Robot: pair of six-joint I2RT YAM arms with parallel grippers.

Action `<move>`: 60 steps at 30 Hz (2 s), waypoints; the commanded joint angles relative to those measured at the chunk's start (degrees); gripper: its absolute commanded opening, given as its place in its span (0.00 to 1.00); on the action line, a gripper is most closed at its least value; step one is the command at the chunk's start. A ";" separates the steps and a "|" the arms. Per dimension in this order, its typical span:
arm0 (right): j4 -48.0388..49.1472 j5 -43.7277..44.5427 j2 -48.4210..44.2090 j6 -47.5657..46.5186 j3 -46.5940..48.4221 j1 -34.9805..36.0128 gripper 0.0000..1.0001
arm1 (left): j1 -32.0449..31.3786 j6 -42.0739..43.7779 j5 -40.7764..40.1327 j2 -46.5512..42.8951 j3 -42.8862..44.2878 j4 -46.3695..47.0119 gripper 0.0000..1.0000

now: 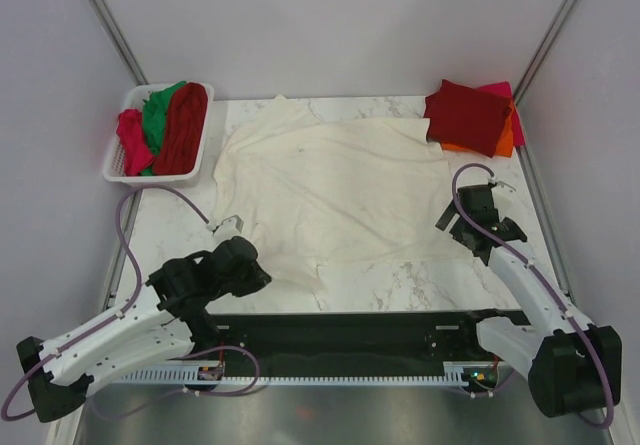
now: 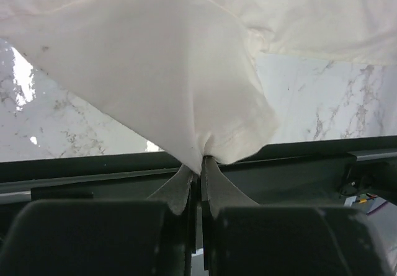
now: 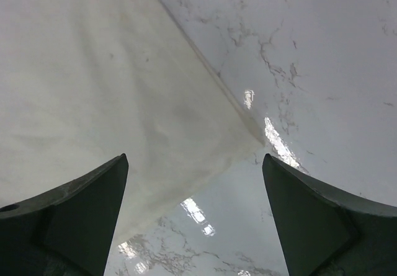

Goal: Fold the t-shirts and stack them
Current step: Fold the tshirt

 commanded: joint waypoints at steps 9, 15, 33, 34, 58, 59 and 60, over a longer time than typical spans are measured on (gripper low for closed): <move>7.66 -16.63 9.01 -0.38 -5.26 -13.27 0.86 | -0.08 1.56 -3.12 -3.74 -0.16 -4.43 0.02; 10.55 -16.28 11.21 0.15 -7.45 -13.53 0.70 | -0.08 1.47 -4.00 -3.39 0.01 -4.52 0.02; -0.49 -23.39 -1.17 -1.78 -4.47 -13.53 0.00 | -0.08 0.94 -7.35 -4.27 13.98 -20.41 0.02; -1.91 -23.57 -1.96 -1.96 -3.51 -13.53 0.00 | -0.08 0.59 -7.34 -4.53 14.60 -21.82 0.02; 0.44 -26.03 9.15 -4.50 13.10 -13.44 0.00 | 3.07 20.07 -9.03 20.94 31.27 -20.62 0.02; 2.10 -26.47 11.37 -4.94 14.15 -13.44 0.00 | 7.09 26.37 -7.62 22.52 32.52 -16.78 0.02; 2.56 -27.26 13.48 -5.03 16.60 -13.44 0.00 | 9.57 29.39 -5.87 24.10 33.66 -14.91 0.02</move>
